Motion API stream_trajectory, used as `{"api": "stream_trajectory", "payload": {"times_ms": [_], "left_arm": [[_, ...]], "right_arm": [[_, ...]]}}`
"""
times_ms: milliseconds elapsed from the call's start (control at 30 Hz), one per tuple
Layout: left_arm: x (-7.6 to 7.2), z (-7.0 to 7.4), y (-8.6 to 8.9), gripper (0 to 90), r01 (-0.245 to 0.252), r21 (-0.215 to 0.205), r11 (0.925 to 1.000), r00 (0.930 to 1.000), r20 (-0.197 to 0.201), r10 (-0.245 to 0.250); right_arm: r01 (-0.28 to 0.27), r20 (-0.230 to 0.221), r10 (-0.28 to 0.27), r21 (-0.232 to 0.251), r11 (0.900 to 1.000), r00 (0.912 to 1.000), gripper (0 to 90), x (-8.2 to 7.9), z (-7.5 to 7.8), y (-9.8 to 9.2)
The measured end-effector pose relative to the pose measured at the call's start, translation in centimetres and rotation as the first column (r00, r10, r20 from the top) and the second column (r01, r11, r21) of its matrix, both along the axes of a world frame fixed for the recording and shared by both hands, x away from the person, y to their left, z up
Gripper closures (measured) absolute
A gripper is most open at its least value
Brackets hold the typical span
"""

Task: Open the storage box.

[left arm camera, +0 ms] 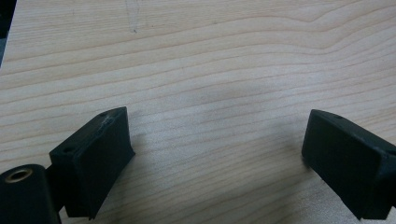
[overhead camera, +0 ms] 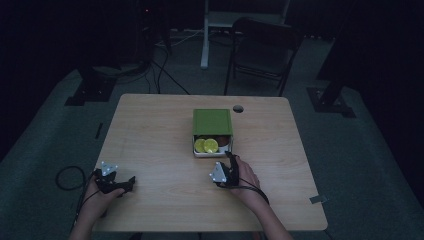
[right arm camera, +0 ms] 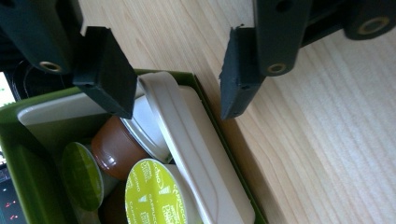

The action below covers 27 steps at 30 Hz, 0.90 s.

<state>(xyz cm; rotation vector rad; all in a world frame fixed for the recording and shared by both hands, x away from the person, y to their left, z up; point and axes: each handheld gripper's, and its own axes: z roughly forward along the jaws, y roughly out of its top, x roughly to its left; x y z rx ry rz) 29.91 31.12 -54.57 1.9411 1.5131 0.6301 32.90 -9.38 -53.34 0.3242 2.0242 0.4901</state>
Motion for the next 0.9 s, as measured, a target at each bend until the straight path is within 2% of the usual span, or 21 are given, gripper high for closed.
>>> {"api": "stream_trajectory", "payload": {"times_ms": [167, 333, 467, 600, 700, 767, 900], "left_arm": [[0.0, 0.0, 0.0, 8.6, 0.0, 0.0, 1.0, 1.0, 0.0, 0.0], [0.0, 0.0, 0.0, 8.6, 0.0, 0.0, 1.0, 1.0, 0.0, 0.0], [0.0, 0.0, 0.0, 8.6, 0.0, 0.0, 1.0, 1.0, 0.0, 0.0], [0.0, 0.0, 0.0, 8.6, 0.0, 0.0, 1.0, 1.0, 0.0, 0.0], [0.0, 0.0, 0.0, 8.6, 0.0, 0.0, 1.0, 1.0, 0.0, 0.0], [0.0, 0.0, 0.0, 8.6, 0.0, 0.0, 1.0, 1.0, 0.0, 0.0], [0.0, 0.0, 0.0, 8.6, 0.0, 0.0, 1.0, 1.0, 0.0, 0.0]], "right_arm": [[-0.012, 0.004, 0.012, -0.021, 1.0, 0.9999, 52.2, 0.5, 0.0, 0.6], [-0.048, 0.019, 0.05, -0.105, 0.993, 0.9986, 54.5, 0.9, -0.2, 1.2], [-0.03, 0.025, 0.034, -0.15, 0.988, 0.9991, 57.5, 1.1, -0.3, 1.5], [-0.032, 0.036, 0.038, -0.159, 0.987, 0.9986, 60.3, 1.2, -0.3, 1.6], [-0.041, 0.053, 0.052, -0.191, 0.981, 0.9972, 61.9, 1.2, -0.5, 1.6], [-0.042, 0.074, 0.06, -0.232, 0.972, 0.9954, 63.4, 1.3, -0.6, 1.7], [-0.042, 0.094, 0.069, -0.268, 0.963, 0.9932, 67.6, 1.3, -0.7, 1.8]]}}
